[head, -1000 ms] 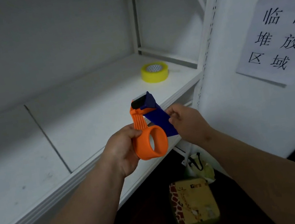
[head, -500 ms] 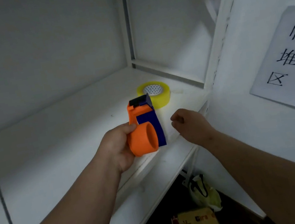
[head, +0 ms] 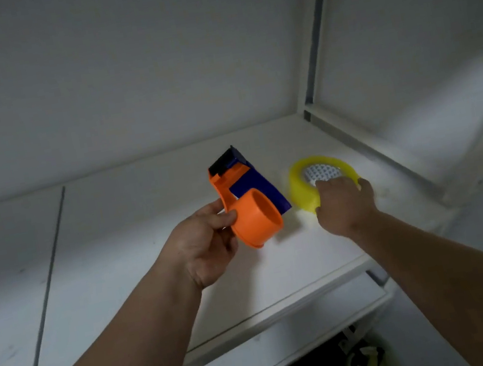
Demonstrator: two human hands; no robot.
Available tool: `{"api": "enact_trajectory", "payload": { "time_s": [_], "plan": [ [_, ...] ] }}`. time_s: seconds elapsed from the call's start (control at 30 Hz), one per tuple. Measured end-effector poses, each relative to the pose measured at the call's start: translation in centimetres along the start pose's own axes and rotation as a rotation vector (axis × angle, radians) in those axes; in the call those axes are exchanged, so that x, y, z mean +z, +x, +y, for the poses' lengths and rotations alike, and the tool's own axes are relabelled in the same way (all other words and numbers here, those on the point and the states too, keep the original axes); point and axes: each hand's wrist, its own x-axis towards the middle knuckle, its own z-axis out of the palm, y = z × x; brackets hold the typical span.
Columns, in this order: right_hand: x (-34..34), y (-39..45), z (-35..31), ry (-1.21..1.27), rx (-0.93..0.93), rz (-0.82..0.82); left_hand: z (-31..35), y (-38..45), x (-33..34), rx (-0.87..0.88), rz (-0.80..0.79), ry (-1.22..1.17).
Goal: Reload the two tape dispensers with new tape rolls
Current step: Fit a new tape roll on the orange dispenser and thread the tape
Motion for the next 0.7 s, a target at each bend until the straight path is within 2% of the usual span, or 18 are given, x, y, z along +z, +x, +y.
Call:
{"api": "enact_trajectory", "payload": {
  "time_s": [0.1,0.23,0.3,0.43,0.5,0.7],
  "plan": [
    [0.7,0.5,1.0,0.002,-0.059,0.051,-1.1,0.1,0.9,0.009,0.123,-0.092],
    [0.2,0.8,1.9,0.156,-0.057,0.026,-2.3,-0.2,2.2,0.025,0.218,-0.215],
    [-0.8,0.7,2.2,0.336,-0.016,0.015,-2.6,-0.6,2.9,0.035,0.236,-0.239],
    [-3.7,-0.4,2.3,0.917,-0.026,0.013,-2.6,-1.3,3.8,0.054,0.264,-0.233],
    [-5.2,-1.8,1.9,1.126,-0.027,-0.031,-2.3,-1.6,4.0,0.067,0.268,-0.224],
    [-8.1,-5.7,-0.6,1.261,-0.183,-0.089,-1.6,-2.6,3.2,0.095,0.237,-0.229]
  ]
}}
